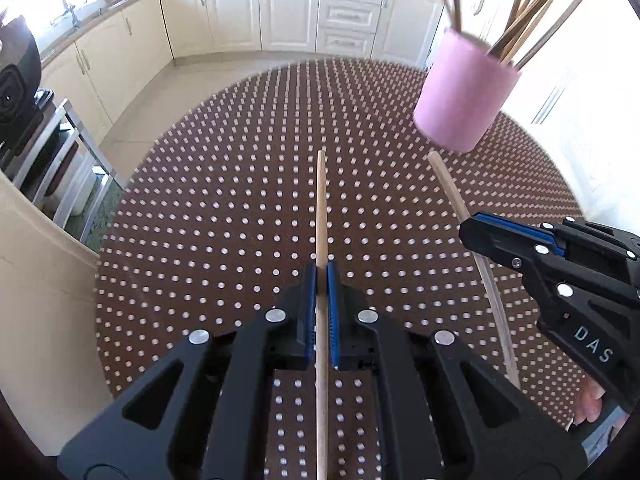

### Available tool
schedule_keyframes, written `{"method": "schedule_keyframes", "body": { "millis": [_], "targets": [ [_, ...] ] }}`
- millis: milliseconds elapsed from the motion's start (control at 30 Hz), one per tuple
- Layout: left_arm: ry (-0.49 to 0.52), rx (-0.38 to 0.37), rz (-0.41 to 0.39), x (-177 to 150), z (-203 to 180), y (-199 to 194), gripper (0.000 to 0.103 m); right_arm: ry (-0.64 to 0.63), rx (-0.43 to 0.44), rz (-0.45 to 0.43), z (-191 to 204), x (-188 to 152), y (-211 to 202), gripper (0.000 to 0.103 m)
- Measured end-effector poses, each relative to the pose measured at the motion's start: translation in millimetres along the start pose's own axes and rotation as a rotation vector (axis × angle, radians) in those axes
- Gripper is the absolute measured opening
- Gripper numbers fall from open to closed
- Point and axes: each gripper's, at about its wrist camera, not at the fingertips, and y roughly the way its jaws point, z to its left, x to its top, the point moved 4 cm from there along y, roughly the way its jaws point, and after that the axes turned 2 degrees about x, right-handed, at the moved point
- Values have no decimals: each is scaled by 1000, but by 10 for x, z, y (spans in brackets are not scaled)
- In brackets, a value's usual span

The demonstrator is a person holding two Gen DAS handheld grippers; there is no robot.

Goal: Organize utensils
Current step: 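Lift both held chopsticks upright and carry them over the pink cup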

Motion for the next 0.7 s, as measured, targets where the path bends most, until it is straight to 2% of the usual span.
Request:
{"method": "schedule_keyframes", "body": {
  "millis": [367, 700],
  "targets": [
    [13, -41, -176, -70, -112, -952, 6, -79, -1, -191, 277, 52, -894, 5],
    [24, -79, -304, -147, -337, -1529, 6, -110, 7, -373, 390, 81, -1475, 5]
  ]
}}
